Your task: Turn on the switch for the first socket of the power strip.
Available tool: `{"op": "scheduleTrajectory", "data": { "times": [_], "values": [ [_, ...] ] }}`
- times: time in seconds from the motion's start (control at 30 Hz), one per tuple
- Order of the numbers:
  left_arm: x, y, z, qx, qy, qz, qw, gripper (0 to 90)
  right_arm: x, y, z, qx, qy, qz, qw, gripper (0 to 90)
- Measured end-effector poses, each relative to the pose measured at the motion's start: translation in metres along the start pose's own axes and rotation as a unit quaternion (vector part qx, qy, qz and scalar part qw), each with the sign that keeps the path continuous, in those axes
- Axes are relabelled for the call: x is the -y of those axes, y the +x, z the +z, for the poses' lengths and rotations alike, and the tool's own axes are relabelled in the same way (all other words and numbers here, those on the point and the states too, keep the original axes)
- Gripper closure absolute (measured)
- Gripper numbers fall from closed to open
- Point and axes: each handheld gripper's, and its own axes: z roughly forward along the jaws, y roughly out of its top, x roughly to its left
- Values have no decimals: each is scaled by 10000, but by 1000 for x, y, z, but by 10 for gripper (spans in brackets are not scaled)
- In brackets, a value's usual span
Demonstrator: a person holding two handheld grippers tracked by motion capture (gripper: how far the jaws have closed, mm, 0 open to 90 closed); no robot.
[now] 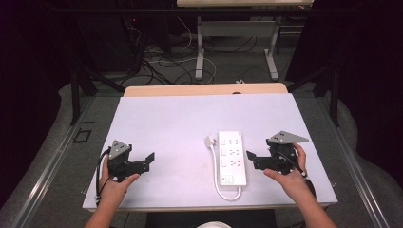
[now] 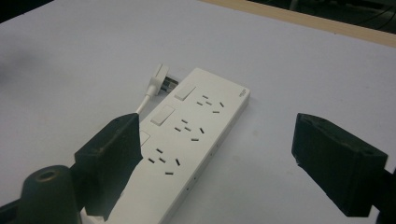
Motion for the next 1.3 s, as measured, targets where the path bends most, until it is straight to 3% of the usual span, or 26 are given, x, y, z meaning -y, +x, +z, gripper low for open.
{"op": "scheduleTrajectory", "data": {
  "times": [0.3, 0.5, 0.83, 1.0, 1.23, 1.3],
  "values": [
    [0, 0, 0, -9, -14, -31, 10000, 45, -4, 9, 11, -260, 193, -121, 9994, 213],
    [1, 1, 0, -12, -2, -31, 10000, 48, -8, 16, 17, -270, 343, -173, 9989, 278],
    [1, 1, 0, -11, 0, -26, 10000, 48, -11, 22, 28, -385, 565, -179, 9975, 306],
    [1, 2, 1, -14, 17, -32, 10000, 48, -11, 25, 36, -427, 747, -144, 9962, 327],
    [1, 2, 1, -12, 24, -38, 10000, 48, -11, 29, 49, -635, 1001, 179, 9928, 352],
    [1, 2, 1, -11, 28, -42, 10000, 48, -11, 30, 53, -677, 1026, 222, 9922, 399]
  ]
}}
